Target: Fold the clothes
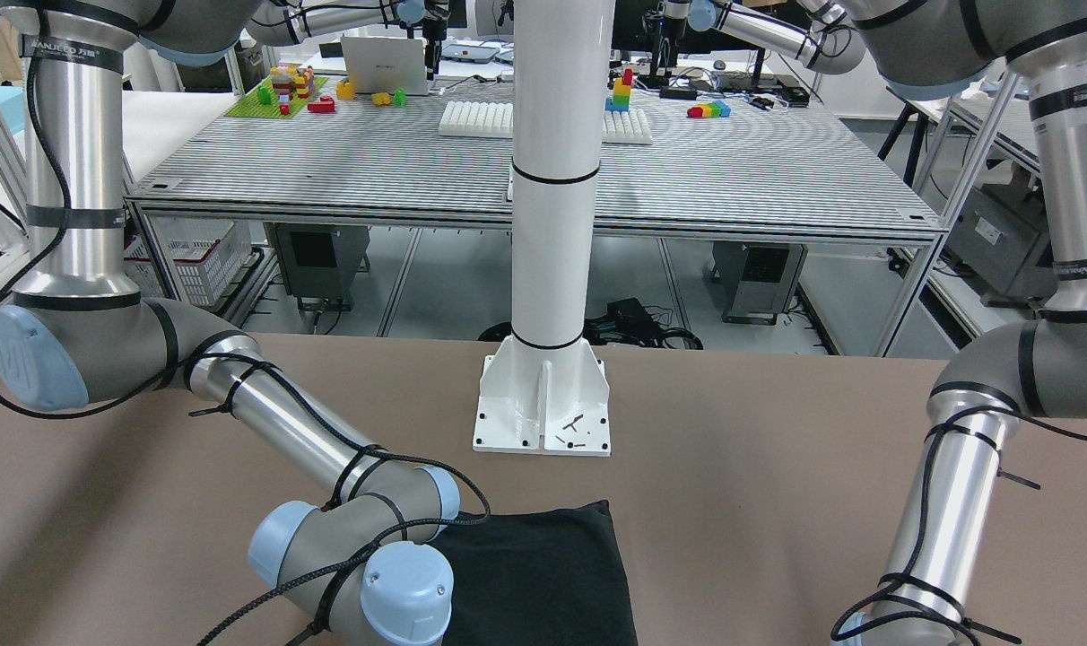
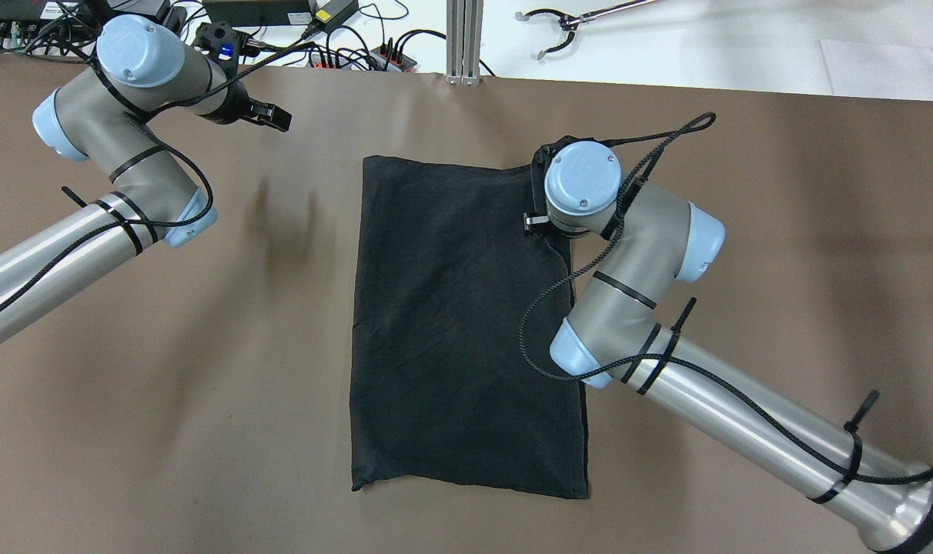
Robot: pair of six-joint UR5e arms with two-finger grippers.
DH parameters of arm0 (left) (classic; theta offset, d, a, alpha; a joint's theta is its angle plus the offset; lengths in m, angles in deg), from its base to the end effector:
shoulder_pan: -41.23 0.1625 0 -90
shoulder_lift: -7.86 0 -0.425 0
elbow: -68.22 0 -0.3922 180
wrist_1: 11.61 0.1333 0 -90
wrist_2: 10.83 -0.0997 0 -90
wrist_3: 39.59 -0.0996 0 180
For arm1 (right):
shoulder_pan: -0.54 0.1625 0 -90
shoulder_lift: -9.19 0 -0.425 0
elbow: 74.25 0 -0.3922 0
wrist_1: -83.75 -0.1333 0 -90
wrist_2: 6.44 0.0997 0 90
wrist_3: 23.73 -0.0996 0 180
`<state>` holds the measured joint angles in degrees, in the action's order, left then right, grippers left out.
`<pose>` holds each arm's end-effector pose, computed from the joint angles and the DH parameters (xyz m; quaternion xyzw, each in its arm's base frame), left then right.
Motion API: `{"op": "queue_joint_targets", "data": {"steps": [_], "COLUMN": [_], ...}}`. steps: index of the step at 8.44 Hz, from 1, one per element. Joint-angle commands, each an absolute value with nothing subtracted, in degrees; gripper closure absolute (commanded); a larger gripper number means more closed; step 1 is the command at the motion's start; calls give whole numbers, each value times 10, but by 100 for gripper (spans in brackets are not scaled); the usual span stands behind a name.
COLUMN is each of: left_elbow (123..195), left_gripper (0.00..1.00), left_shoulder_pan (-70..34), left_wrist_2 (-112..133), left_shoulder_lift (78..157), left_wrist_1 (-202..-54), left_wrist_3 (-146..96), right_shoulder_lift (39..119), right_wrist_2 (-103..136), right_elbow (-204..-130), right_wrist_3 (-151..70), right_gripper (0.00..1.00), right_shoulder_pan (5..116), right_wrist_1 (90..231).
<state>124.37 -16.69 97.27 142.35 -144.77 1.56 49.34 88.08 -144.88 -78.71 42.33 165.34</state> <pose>0.3480 -0.7479 0.3687 0.2750 0.3791 0.0013 0.8836 -0.5150 -0.6285 0.2523 0.1775 -0.2838 0.0425 0.9414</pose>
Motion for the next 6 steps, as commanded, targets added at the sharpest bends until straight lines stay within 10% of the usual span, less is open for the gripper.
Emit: {"op": "queue_joint_targets", "data": {"steps": [1,6], "left_elbow": [1244,1248], "left_gripper": [5,5], "left_shoulder_pan": [-167,-167], "left_wrist_2": [973,975], "left_shoulder_lift": [1423,1423], "left_wrist_1": [-1448,-1449], "left_wrist_3": [19,20], "right_shoulder_lift": [493,533], "right_wrist_2": [870,872], "right_elbow": [-1402,-1410], "right_wrist_3": [-785,-703], "right_gripper": [7,7], "right_shoulder_pan": [421,472], "right_wrist_1": [1643,1636]}}
